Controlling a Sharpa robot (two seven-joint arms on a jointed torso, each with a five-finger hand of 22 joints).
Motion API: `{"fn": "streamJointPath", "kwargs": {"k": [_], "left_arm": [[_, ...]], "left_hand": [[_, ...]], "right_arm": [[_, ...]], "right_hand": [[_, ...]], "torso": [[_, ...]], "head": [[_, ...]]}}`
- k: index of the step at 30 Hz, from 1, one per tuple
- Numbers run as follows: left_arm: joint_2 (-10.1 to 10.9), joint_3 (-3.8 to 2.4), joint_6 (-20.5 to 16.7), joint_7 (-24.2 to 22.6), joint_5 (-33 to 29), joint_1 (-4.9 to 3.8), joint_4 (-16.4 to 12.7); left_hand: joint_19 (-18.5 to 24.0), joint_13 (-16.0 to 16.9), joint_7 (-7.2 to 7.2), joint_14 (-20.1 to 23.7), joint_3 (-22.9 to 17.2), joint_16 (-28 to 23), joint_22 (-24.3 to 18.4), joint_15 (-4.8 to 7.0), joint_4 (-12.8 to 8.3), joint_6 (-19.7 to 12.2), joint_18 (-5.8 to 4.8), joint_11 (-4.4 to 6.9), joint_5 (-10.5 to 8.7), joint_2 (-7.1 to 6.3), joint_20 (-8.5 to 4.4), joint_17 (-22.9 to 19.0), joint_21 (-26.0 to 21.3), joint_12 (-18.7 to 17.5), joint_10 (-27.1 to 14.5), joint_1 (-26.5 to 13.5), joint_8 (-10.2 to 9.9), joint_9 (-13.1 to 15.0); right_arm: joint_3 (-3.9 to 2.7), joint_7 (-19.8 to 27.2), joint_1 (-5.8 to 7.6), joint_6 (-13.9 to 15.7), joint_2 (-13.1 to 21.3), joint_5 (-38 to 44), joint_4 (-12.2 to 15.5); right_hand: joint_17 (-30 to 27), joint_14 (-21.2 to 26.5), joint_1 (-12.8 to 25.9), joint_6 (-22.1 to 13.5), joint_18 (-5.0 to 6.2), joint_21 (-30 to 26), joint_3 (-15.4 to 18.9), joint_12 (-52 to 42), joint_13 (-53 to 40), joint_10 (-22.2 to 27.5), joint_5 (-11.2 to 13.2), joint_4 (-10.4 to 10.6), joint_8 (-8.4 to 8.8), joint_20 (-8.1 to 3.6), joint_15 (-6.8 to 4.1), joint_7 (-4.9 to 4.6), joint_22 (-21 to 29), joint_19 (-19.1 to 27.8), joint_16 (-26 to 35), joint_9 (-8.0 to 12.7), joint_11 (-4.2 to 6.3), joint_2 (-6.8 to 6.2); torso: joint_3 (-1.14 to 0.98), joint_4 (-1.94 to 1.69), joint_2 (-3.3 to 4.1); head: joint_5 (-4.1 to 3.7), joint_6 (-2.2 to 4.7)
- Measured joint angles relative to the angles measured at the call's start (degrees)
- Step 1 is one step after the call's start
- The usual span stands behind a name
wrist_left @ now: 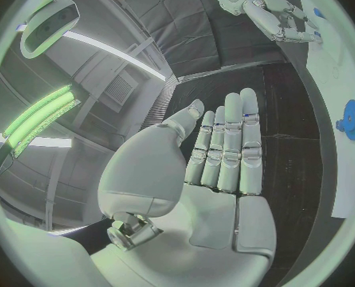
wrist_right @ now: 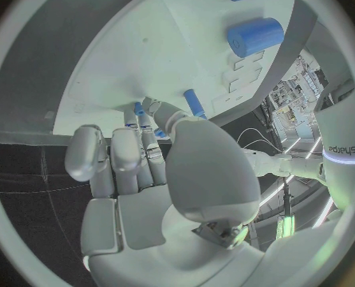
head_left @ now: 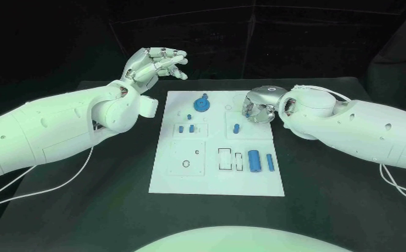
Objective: Assemble the parts on the task board
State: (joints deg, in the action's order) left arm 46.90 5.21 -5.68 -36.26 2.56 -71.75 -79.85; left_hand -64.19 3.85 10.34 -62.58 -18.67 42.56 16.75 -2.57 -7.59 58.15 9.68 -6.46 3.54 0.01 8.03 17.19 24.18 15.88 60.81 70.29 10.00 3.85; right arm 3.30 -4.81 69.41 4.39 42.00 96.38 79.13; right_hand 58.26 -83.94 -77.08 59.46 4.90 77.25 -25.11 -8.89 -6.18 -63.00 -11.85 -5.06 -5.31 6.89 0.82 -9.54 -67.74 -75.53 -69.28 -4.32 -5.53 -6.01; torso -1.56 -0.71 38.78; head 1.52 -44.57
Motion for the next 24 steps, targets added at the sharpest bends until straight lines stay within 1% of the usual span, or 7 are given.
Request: {"fn": "streamJointPath", "kwargs": {"k": [3,5,9,13,15,18,24], "left_arm": [[-0.1,0.00,0.0,0.0,0.0,0.00,0.0],[-0.1,0.01,0.0,0.0,0.0,0.00,0.1],[-0.1,0.01,0.0,0.0,-0.1,0.00,0.1],[-0.1,0.01,0.0,0.0,-0.1,0.01,0.1],[-0.1,0.02,0.0,0.0,-0.1,0.01,0.1],[-0.1,0.02,0.0,0.0,-0.1,0.01,0.1],[-0.1,0.02,0.0,0.1,-0.1,0.01,0.1]], "left_hand": [[-0.1,0.0,0.00,-0.1,0.2,0.0,-0.1,0.09,-0.2,0.0,0.00,0.00,0.00,0.00,0.14,-0.1,-0.2,0.0,0.0,0.0,0.0,0.0],[-0.2,0.0,0.00,-0.1,0.2,0.0,-0.1,0.09,-0.2,0.0,0.00,0.00,0.00,0.00,0.20,-0.1,-0.2,0.0,0.0,0.0,0.0,0.0],[-0.2,0.0,0.20,-0.1,0.2,-0.3,-0.2,0.09,-0.2,-0.2,-0.01,-0.20,0.00,0.00,0.20,-0.2,-0.2,0.0,-0.2,0.0,0.0,-0.1],[-0.2,0.0,0.21,-0.1,0.3,-0.3,-0.3,0.09,-0.3,-0.2,0.00,-0.20,0.00,0.00,0.20,-0.3,-0.6,0.0,-0.2,0.0,0.0,-0.1],[-0.2,0.0,0.20,-0.1,0.3,-0.3,-0.3,0.09,-0.3,-0.2,-0.01,-0.20,0.00,0.00,0.20,-0.3,-0.6,0.0,-0.2,0.0,0.0,-0.1],[-0.2,0.0,0.20,-0.1,0.3,-0.3,-0.4,0.09,-0.3,-0.2,-0.01,-0.20,0.00,0.00,0.20,-0.4,-0.6,0.0,-0.2,0.0,-0.1,-0.1],[-0.2,0.0,0.41,-0.3,0.5,-0.6,-0.6,-0.12,-0.5,-0.4,-0.02,-0.41,0.00,0.00,0.20,-0.4,-0.6,0.0,-0.4,0.0,-0.2,-0.1]], "right_arm": [[-0.09,-0.2,-0.02,-0.4,-0.2,0.0,-0.1],[-0.13,-0.4,-0.01,-0.6,-0.2,0.2,-0.2],[-0.17,-0.8,-0.01,-0.8,-0.4,0.5,-0.2],[-0.26,-1.4,-0.10,-0.8,-0.6,1.1,-0.2],[-0.27,-1.8,-0.17,-0.6,-0.7,1.4,-0.2],[-0.27,-2.3,-0.36,-0.1,-0.9,2.0,-0.1],[-0.10,-3.6,-0.73,1.6,-0.9,3.2,0.3]], "right_hand": [[0.2,0.0,-0.4,0.6,0.00,0.1,-0.5,-0.1,0.2,-0.7,0.0,-0.1,0.00,-0.11,0.00,0.20,-0.4,-0.1,-0.1,0.0,0.09,0.39],[0.3,0.0,-0.4,0.8,0.00,0.4,-0.6,-0.1,0.3,-1.1,0.0,-0.3,0.00,-0.36,0.00,0.23,-0.6,-0.4,-0.3,-0.1,0.31,0.37],[0.6,0.0,-0.4,0.8,-0.01,0.8,-0.9,-0.1,0.4,-1.1,0.0,-0.2,0.00,-0.26,0.00,0.23,-1.5,-0.9,-0.6,-0.1,0.30,0.37],[0.9,0.0,-1.1,1.4,-0.01,1.2,-1.6,-0.4,0.5,-2.1,0.5,-0.6,0.00,-0.36,-0.04,0.44,-2.2,-1.4,-0.8,-0.1,0.32,1.08],[1.0,0.0,-1.5,1.9,-0.01,1.8,-2.0,-0.7,0.6,-2.8,1.3,-0.9,-0.31,-0.65,-0.40,0.60,-2.8,-1.7,-0.9,-0.2,0.52,1.47],[0.5,0.0,-1.8,3.0,-0.01,2.5,-2.8,-1.1,0.7,-3.7,2.2,-1.0,-0.62,-0.75,-0.44,0.82,-3.9,-2.6,-0.9,-0.3,0.75,2.15],[-0.3,0.0,-1.3,4.2,-0.02,3.6,-3.1,-1.5,0.5,-4.9,2.6,-0.7,-0.95,-0.96,-0.85,1.29,-5.8,-3.6,-0.7,-0.5,1.44,2.60]], "torso": [[0.00,0.01,0.00],[0.01,0.01,0.00],[0.01,0.02,-0.01],[0.01,0.02,-0.01],[0.01,0.02,-0.02],[0.01,0.07,-0.05],[0.02,0.08,-0.09]], "head": [[0.01,-0.09],[0.01,-0.10],[-0.05,-0.21],[-0.07,-0.31],[-0.07,-0.38],[-0.07,-0.42],[-0.13,-0.43]]}}
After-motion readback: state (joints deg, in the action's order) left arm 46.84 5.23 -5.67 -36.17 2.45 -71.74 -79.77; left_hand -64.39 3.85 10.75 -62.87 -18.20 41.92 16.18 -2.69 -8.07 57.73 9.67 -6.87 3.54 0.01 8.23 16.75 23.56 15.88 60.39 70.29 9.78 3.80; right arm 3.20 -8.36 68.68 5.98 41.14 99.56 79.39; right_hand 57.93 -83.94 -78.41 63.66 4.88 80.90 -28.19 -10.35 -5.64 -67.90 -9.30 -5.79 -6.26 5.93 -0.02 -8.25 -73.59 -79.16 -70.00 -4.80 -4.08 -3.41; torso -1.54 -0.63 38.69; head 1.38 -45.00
